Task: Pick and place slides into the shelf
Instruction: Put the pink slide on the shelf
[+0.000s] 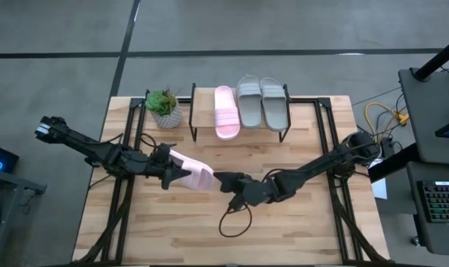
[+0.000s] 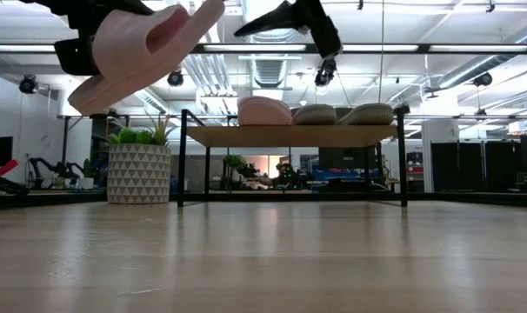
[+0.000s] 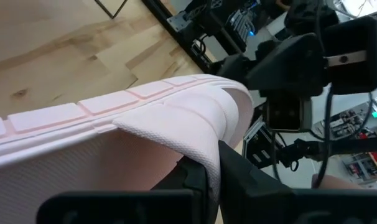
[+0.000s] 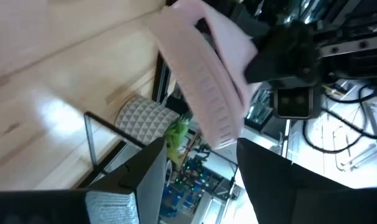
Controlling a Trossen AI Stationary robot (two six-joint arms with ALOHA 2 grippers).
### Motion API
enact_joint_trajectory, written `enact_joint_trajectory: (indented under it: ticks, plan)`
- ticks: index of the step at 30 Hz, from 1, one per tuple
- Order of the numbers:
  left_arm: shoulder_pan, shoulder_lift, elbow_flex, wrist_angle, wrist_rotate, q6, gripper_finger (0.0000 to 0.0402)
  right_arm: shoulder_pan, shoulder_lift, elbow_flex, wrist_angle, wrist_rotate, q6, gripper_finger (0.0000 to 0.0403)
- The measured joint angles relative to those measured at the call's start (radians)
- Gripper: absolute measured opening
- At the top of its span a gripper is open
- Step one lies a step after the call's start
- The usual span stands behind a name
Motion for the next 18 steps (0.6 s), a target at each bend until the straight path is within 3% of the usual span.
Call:
enact_joint_trajectory:
  ticks: [18]
  plan:
    - [0.000, 0.072, 0.000, 0.112, 0.022, 0.007, 0.0000, 0.002, 0.004, 0.007, 0.009, -0.148, -0.116, 0.0164]
